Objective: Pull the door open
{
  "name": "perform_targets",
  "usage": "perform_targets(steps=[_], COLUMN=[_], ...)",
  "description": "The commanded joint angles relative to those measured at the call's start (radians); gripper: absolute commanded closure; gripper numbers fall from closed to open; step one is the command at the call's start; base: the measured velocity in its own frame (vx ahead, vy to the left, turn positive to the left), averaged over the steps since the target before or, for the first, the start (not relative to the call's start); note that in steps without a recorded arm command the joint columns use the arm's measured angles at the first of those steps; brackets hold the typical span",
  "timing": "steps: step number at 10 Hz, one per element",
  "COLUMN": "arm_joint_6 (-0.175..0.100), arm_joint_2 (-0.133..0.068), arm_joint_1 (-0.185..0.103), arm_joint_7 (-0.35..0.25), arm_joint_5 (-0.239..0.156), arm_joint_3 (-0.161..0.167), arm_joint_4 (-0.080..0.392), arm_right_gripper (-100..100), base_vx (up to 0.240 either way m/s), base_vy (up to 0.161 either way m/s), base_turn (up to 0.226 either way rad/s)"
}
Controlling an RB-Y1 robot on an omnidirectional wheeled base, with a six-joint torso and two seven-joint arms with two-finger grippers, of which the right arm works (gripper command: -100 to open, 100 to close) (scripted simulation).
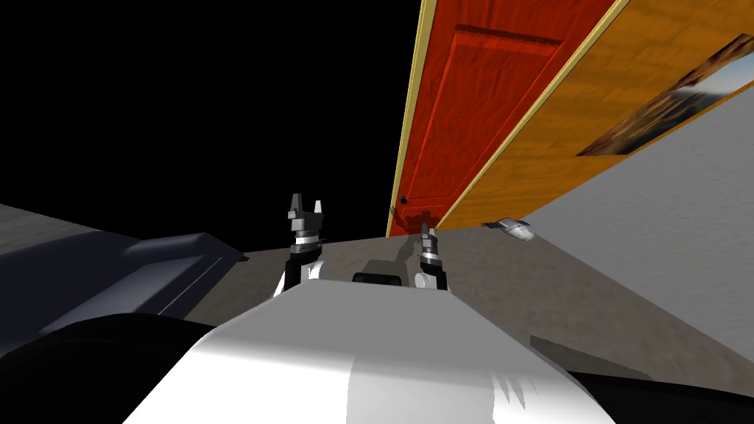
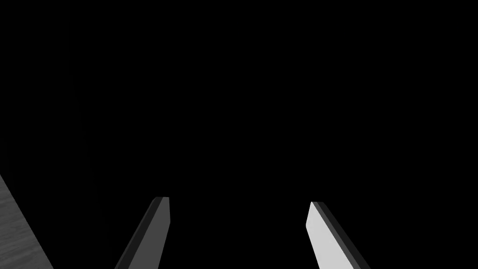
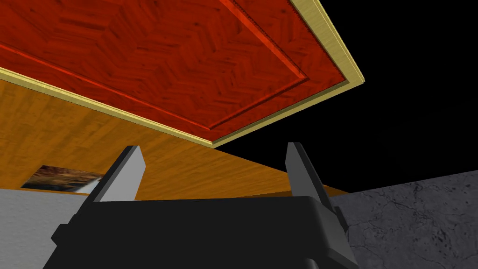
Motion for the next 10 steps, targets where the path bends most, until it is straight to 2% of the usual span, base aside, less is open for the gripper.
perform_targets(steps=[1, 10], arm_joint_6=[-0.005, -0.042], arm_joint_2=[-0.007, -0.032], arm_joint_1=[-0.007, -0.046], arm_joint_7=[0.045, 0.269], arm_joint_5=[-0.013, -0.078], arm_joint_3=[0.003, 0.025], arm_joint_4=[0.032, 0.214], arm_right_gripper=[-100, -100], base_vx=[0.1, 0.088], base_vy=[-0.031, -0.043], base_turn=[0.158, 0.138])
